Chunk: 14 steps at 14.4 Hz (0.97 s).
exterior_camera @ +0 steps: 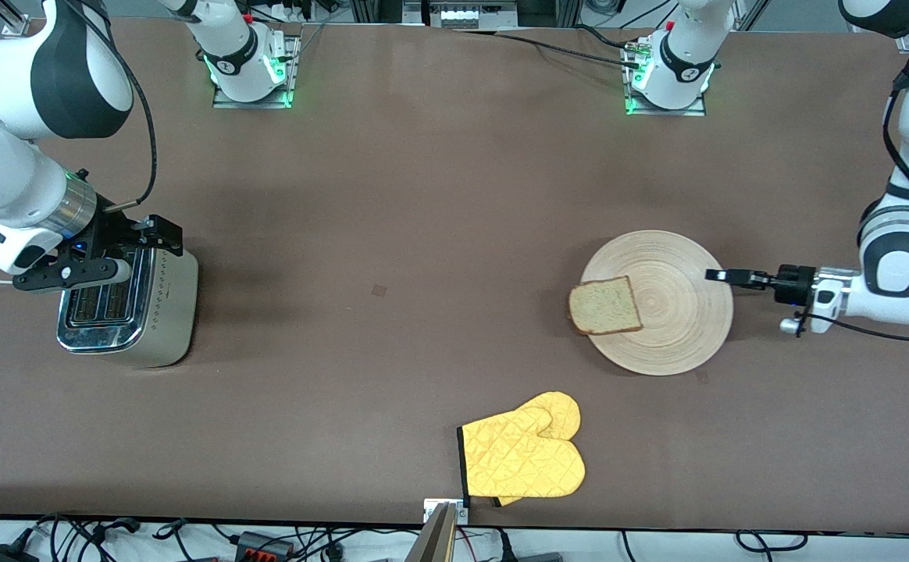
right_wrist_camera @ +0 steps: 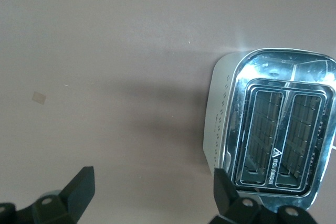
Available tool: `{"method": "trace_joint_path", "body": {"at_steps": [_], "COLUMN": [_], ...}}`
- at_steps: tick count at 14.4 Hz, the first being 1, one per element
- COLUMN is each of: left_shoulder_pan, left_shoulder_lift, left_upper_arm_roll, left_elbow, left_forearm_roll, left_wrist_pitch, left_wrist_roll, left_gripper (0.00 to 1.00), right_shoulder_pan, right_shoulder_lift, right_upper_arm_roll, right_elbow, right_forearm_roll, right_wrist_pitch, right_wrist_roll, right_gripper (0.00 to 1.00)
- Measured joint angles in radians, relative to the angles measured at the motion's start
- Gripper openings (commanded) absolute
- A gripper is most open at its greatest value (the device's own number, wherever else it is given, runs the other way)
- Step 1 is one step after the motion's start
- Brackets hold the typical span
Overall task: Move plate and put bread in toaster
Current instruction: 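Push the wooden plate with the left gripper toward the toaster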
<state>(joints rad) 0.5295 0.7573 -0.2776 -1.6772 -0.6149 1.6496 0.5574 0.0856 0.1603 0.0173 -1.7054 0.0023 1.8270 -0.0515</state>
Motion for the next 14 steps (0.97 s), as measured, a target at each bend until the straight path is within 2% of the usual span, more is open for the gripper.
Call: {"method": "trace_joint_path", "body": {"at_steps": [2, 5, 8, 11, 14], "left_shoulder_pan": [-0.058, -0.185, -0.324, -0.467, -0.546], "left_shoulder_lift": [0.000, 0.001, 0.017, 0.039, 0.072], "left_upper_arm_roll": [-0.028, -0.033, -0.035, -0.035, -0.034], "left_elbow": [0.000, -0.001, -0.002, 0.009, 0.036], "left_forearm_roll": [-0.064, -0.158, -0.280, -0.338, -0.414], "left_wrist_pitch": [0.001, 0.008, 0.061, 0.125, 0.152], "left_wrist_roll": [-0.059, -0.089, -0.094, -0.094, -0.095], "left_gripper": [0.00, 0.00, 0.00, 0.00, 0.00], "right_shoulder_pan": [0.000, 0.000, 0.000, 0.000, -0.003], "right_shoulder_lift": [0.000, 0.000, 0.000, 0.001, 0.007], "right_upper_arm_roll": [0.000, 0.000, -0.001, -0.001, -0.003], "right_elbow": [0.000, 0.000, 0.000, 0.000, 0.000], "right_forearm_roll": [0.000, 0.000, 0.000, 0.000, 0.000], "right_wrist_pitch": [0.000, 0.000, 0.000, 0.000, 0.000], "right_wrist_roll": [0.000, 0.000, 0.000, 0.000, 0.000], "right_gripper": [1.00, 1.00, 1.00, 1.00, 1.00]}}
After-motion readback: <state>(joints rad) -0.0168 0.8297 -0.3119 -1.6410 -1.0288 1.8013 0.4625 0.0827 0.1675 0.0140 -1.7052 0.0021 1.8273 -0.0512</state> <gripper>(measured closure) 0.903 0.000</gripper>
